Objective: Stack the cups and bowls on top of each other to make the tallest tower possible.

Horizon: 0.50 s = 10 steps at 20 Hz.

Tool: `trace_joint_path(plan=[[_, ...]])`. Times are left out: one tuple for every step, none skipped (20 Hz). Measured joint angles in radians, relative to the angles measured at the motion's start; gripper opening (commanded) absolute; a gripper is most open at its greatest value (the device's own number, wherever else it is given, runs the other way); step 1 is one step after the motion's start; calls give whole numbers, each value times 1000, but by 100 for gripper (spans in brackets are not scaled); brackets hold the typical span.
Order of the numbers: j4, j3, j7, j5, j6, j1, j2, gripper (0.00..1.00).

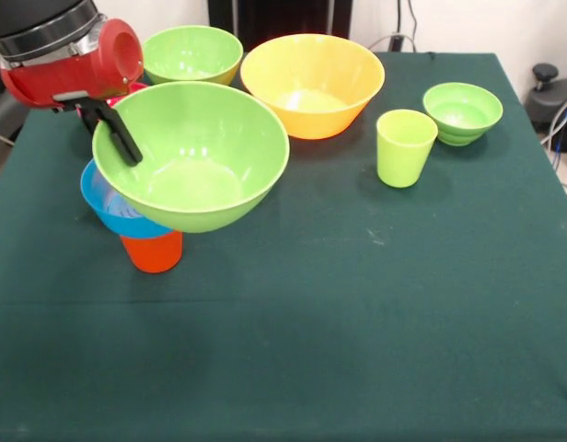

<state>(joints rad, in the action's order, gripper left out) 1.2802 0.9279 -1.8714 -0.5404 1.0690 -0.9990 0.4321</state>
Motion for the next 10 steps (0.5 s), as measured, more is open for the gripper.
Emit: trace_joint_path(plan=[[0,0,0,0,2,-2,0,0],[0,0,0,0,1,-3,0,0],[0,0,0,0,2,-4,0,0],[0,0,0,0,1,-4,0,0],[0,0,0,0,1,-5,0,0],[0,0,0,0,1,-6,0,0],[0,0,0,0,1,-8,0,0],[0,0,0,0,1,-9,0,0],[0,0,0,0,1,-11,0,0],[0,0,0,0,1,-15,0,0]])
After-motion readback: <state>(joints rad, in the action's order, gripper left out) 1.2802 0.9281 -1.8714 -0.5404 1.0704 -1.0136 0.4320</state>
